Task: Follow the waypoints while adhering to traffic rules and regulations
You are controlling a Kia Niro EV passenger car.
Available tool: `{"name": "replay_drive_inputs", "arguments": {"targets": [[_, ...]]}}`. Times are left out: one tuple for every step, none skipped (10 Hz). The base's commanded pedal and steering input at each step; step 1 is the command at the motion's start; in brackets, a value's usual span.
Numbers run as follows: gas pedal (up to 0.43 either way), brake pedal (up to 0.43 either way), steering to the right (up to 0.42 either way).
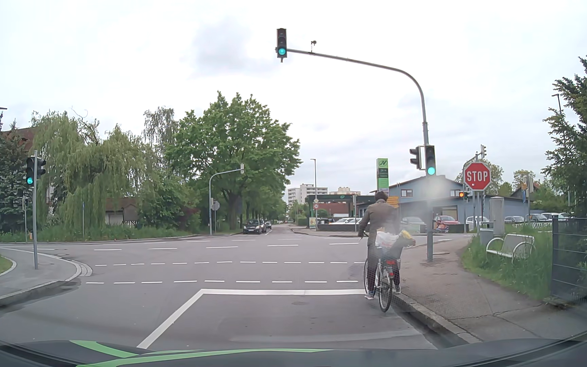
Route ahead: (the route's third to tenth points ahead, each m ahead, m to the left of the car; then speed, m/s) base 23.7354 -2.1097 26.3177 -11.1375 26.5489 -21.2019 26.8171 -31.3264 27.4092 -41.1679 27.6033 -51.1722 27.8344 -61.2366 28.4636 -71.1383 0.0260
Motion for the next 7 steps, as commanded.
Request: {"name": "replay_drive_inputs", "arguments": {"targets": [[0.11, 0.0, -0.005], [0.13, 0.0, -0.006], [0.169, 0.0, -0.006], [0.189, 0.0, -0.007], [0.22, 0.0, -0.008], [0.24, 0.0, -0.01], [0.248, 0.0, -0.012]]}}
